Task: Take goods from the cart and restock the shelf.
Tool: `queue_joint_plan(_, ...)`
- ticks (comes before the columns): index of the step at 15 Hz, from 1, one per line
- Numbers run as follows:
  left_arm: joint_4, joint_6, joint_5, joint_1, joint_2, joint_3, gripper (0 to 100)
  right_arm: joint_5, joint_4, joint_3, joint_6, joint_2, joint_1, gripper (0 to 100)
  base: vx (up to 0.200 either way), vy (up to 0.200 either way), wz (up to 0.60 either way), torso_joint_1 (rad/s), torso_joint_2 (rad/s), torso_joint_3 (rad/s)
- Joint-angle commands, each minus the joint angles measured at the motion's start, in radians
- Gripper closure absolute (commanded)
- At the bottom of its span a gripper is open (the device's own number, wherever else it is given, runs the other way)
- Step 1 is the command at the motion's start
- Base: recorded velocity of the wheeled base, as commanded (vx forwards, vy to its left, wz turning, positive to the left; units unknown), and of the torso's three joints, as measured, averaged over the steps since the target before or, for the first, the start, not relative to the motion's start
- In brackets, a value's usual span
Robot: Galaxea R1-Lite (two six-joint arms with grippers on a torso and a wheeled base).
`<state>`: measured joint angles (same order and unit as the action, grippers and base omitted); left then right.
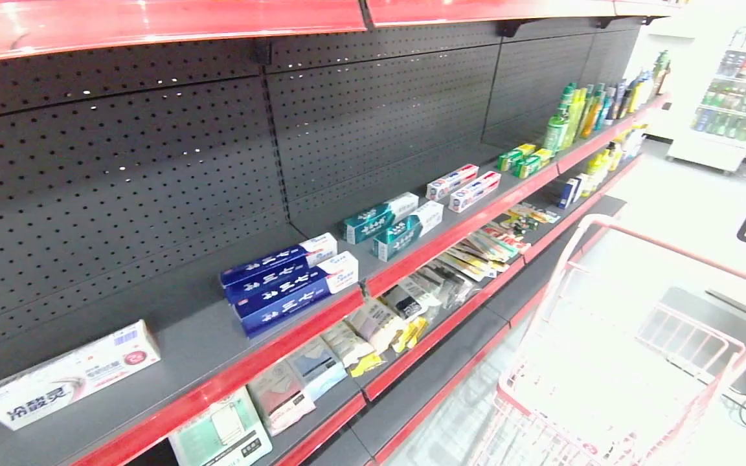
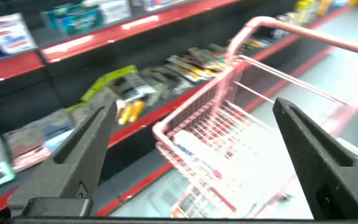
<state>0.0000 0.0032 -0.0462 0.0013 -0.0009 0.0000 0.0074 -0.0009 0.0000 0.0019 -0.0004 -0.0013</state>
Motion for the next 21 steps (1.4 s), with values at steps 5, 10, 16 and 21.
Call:
queue_joint_plan(5,0.002,0.0,0.0,0.0,0.001,0.0,0,0.0,-0.001,0.0,0.001,0.0,0.0,0,0.0,0.0,-0.6,0.001,0.0,0.003)
queue_joint_plan(10,0.0,0.0,0.0,-0.001,0.001,0.0,0,0.0,-0.001,0.0,0.001,0.0,0.0,0,0.0,0.0,-0.12,0.0,0.0,0.0)
queue_joint_plan(16,0.0,0.0,0.0,0.0,0.001,0.0,0,-0.006,-0.002,-0.023,0.052,0.238,-0.158,0,0.0,0.0,0.0,0.0,0.0,0.0)
queue_joint_plan(21,0.0,-0.002,0.0,-0.001,0.001,0.0,0,0.114,-0.102,-0.657,0.061,1.096,-0.157,0,0.0,0.0,0.0,0.0,0.0,0.0)
